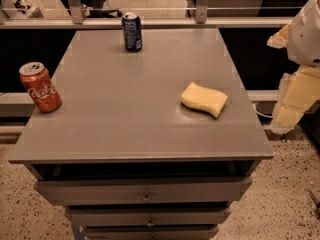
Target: Move sponge near pepsi can
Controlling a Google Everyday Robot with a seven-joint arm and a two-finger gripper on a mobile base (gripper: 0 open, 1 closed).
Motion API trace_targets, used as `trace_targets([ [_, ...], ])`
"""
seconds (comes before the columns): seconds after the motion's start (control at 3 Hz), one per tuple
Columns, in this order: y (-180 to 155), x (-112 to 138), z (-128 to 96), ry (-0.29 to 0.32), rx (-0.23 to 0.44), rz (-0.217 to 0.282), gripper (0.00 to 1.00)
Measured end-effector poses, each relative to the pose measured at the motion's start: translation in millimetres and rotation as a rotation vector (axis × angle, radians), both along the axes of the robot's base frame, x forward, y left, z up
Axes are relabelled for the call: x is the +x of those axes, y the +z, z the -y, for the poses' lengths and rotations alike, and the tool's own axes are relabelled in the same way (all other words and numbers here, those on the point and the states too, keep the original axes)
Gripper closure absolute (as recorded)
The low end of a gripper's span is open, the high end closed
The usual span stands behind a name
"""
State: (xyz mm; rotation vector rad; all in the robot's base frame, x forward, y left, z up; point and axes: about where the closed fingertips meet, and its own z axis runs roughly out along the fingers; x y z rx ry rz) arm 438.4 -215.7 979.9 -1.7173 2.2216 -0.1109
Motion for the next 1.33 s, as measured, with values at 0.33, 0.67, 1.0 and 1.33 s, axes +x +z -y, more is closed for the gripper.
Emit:
trace_targets([
  [0.33, 0, 1, -1, -0.002, 0.005, 0.006, 0.0],
  [0.67, -17, 20, -8, -0.016, 0.07, -0.013, 0.0],
  [1.0, -47, 45, -22, -0.044, 0.172, -0.055, 0.0],
  [1.33, -76, 67, -40, -0.06, 0.256, -0.067, 0.0],
])
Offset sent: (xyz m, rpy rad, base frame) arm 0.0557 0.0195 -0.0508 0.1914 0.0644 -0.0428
